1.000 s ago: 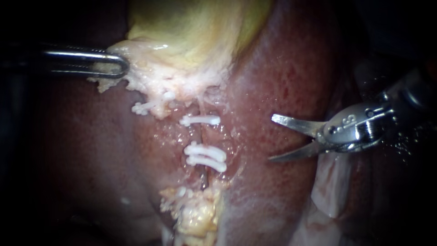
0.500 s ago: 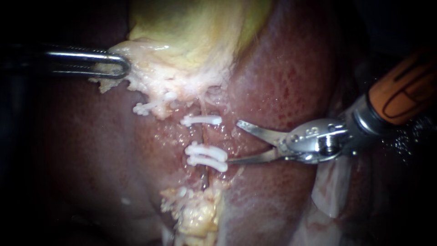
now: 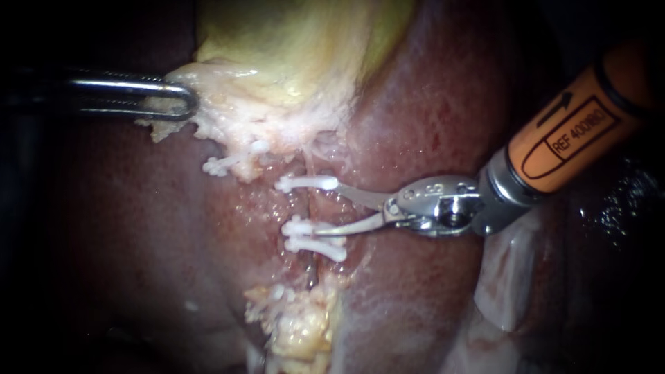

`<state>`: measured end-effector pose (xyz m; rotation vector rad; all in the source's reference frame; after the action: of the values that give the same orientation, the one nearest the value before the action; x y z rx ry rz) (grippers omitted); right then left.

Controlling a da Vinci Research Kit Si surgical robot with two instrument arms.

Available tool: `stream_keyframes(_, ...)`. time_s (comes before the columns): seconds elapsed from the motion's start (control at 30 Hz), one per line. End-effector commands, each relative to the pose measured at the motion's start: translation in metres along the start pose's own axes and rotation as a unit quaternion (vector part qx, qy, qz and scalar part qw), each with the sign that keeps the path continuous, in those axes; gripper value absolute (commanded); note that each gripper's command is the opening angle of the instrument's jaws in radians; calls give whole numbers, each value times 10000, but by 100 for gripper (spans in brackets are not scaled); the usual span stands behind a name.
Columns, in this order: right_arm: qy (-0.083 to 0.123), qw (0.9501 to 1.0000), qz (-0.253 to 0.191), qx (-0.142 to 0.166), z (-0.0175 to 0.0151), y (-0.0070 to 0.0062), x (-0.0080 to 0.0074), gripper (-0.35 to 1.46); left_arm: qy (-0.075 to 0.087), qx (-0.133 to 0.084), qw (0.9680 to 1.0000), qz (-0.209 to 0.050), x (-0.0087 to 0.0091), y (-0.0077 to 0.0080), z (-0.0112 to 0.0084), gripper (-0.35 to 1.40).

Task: Go to the cutting position right tube

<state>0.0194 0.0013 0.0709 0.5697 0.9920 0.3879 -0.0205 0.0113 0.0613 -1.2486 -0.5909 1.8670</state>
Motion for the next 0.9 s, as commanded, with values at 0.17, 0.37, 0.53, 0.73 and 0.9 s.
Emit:
stream_keyframes(0.17,39,9992,-129,378,5,2,2,145,0,2,10000,0,0,0,1,-35)
stream_keyframes(0.37,14,9956,-403,841,8,4,3,143,2,5,10000,-1,0,0,2,-35)
stream_keyframes(0.53,-9,9924,-565,1096,16,6,4,141,2,6,10000,-1,0,0,2,-35)
stream_keyframes(0.73,-29,9889,-587,1367,24,6,6,136,3,7,10000,-2,0,0,3,-35)
stream_keyframes(0.9,162,9858,-480,1602,30,8,10,133,4,10,10000,-3,1,0,4,-35)
